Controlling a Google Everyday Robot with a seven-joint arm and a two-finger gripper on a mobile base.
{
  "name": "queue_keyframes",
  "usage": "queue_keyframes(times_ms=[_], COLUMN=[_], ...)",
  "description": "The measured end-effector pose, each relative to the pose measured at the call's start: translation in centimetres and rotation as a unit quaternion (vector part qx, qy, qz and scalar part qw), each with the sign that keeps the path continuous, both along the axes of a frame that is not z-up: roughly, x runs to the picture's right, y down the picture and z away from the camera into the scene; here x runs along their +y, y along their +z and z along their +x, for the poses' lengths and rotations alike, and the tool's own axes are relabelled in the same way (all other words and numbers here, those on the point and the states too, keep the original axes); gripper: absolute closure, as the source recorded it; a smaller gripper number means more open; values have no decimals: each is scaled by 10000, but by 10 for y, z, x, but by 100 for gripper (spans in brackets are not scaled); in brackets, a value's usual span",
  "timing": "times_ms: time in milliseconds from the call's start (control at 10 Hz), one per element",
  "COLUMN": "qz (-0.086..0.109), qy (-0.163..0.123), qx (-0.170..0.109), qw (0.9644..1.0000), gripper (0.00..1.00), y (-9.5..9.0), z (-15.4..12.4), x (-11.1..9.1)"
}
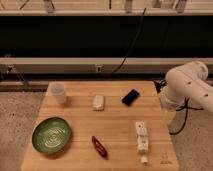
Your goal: Place the eraser on the white sponge
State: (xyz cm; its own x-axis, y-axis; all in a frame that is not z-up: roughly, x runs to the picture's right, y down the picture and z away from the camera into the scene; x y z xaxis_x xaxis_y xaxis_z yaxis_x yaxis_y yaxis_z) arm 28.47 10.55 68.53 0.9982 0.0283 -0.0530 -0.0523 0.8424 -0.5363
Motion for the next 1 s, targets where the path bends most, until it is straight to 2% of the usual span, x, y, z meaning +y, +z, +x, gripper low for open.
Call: queue_keyframes(times_ms=[300, 700, 900, 1000], qz=[78, 105, 130, 130], qy=[-211, -344, -451, -508], qx=[-123, -216, -363, -403], qw=[9997, 9991, 9982, 9978], gripper=[20, 20, 20, 20], y=[24, 37, 49, 53], z=[-36, -46, -66, -68], x=[-23, -31, -38, -39])
